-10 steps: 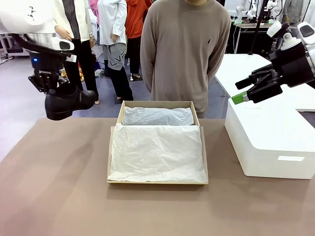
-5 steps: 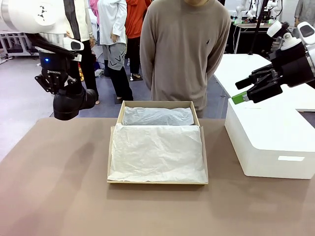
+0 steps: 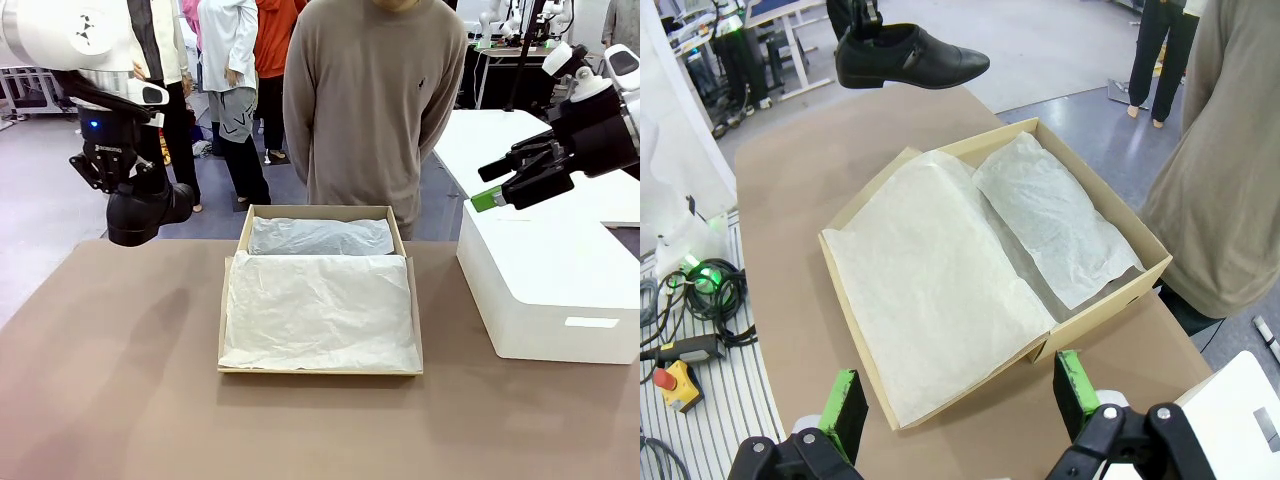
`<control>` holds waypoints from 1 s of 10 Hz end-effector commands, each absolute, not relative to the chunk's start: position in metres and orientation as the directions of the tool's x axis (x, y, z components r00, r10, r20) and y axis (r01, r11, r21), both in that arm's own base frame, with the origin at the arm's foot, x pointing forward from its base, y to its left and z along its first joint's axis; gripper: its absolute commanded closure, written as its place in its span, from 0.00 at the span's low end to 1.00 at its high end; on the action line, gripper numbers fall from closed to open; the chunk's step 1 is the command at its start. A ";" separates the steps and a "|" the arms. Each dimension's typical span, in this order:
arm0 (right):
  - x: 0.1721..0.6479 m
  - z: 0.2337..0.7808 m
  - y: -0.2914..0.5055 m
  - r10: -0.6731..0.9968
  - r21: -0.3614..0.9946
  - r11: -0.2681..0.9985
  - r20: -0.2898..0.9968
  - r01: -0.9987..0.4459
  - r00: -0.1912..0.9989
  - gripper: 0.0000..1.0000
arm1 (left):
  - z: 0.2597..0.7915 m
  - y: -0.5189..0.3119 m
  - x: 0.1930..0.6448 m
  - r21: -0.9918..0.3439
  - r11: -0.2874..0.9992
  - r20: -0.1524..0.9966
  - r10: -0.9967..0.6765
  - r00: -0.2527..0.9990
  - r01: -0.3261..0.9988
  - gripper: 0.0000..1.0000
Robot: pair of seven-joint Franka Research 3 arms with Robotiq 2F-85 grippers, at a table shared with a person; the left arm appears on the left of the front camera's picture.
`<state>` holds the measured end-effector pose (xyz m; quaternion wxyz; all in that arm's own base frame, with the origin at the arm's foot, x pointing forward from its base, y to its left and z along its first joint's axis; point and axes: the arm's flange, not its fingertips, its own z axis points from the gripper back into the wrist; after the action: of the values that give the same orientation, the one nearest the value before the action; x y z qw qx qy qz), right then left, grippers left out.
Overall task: Pack the shoes into the box.
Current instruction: Place the other shoe of the Shoes into the Shoes Box.
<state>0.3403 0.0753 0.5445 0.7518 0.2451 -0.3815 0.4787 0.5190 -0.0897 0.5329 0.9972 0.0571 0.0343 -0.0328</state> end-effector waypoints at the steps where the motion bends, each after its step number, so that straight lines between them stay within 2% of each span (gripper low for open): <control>1: 0.344 0.541 0.077 0.515 -0.010 0.406 0.829 -0.914 0.219 0.00 | 0.542 -0.108 0.519 0.119 0.988 -0.051 0.105 0.993 -0.099 1.00; 4: 0.344 0.541 0.077 0.515 -0.010 0.406 0.829 -0.914 0.219 0.00 | 0.556 -0.153 0.514 0.142 0.895 -0.039 0.433 0.901 -0.424 1.00; 6: 0.344 0.541 0.077 0.515 -0.010 0.406 0.829 -0.914 0.219 0.00 | 0.558 -0.184 0.509 0.146 0.809 0.010 0.575 0.818 -0.570 1.00; 7: 0.344 0.541 0.077 0.515 -0.010 0.406 0.829 -0.914 0.219 0.00 | 0.556 -0.200 0.510 0.102 0.780 0.000 0.621 0.784 -0.618 1.00; 10: 0.344 0.541 0.077 0.515 -0.010 0.406 0.829 -0.914 0.219 0.00 | 0.552 -0.225 0.505 0.111 0.727 0.022 0.680 0.733 -0.678 1.00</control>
<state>0.3405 0.0752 0.5444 0.7520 0.2449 -0.3813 0.4787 0.5039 -0.2264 0.5428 0.9356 0.0503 0.0168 0.3492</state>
